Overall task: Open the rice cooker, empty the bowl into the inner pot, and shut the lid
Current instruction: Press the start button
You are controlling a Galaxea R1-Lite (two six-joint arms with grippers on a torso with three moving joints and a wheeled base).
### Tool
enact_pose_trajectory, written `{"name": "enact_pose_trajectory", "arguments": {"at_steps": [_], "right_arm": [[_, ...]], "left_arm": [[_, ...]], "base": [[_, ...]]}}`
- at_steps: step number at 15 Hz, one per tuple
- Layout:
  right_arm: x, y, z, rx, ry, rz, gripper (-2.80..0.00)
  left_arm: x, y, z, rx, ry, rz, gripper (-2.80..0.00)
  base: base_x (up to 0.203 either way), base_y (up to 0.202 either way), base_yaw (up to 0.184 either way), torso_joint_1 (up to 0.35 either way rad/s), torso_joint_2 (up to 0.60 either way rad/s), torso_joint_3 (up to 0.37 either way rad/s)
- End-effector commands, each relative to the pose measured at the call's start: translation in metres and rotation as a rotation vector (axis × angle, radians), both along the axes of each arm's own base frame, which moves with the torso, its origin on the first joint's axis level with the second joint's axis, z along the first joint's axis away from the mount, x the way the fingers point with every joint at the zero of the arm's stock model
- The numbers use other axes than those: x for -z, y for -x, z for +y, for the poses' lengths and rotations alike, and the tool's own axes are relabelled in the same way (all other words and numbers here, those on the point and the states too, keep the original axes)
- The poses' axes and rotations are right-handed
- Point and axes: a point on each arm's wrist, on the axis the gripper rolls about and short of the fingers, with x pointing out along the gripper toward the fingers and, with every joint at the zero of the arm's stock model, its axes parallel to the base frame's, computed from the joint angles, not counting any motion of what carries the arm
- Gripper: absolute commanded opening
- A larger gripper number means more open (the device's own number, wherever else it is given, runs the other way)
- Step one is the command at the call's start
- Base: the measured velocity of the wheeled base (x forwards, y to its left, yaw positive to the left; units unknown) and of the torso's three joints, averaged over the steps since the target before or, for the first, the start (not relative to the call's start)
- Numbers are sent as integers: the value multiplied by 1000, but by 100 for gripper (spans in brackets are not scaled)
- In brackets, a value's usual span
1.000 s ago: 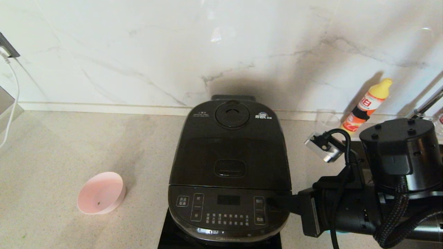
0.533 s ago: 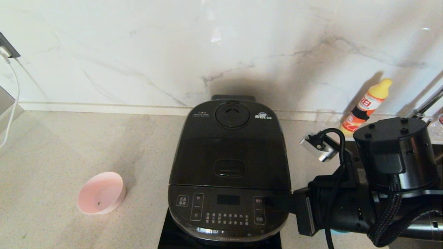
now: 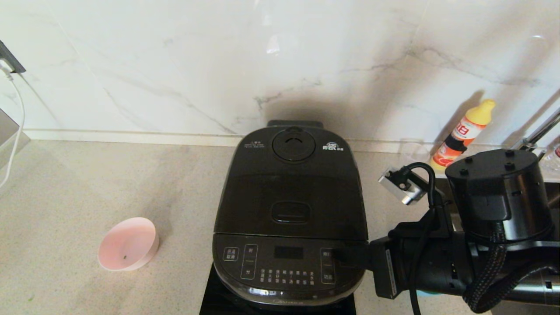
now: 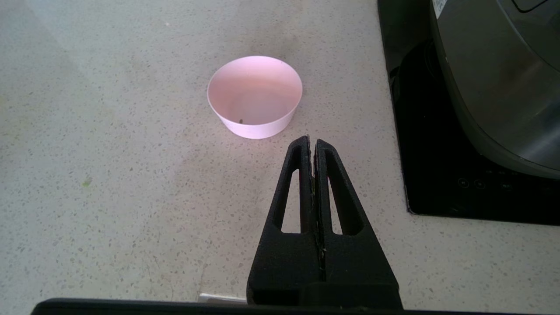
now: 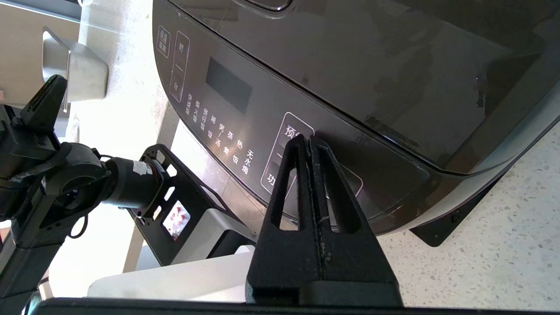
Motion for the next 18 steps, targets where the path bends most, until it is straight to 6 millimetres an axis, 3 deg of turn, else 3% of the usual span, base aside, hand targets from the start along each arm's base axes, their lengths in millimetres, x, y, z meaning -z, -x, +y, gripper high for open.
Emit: {"name": "enact_pose_trajectory", "arguments": {"at_steps": [1, 18], "right_arm": [[1, 0, 0, 2, 0, 5, -280], [-3, 9, -10, 16, -22, 9, -280]], "left_arm": [[2, -1, 0, 0, 0, 9, -280], [2, -1, 0, -1, 0, 9, -280]], "base": [[0, 0, 0, 0, 0, 0], [0, 0, 0, 0, 0, 0]]}}
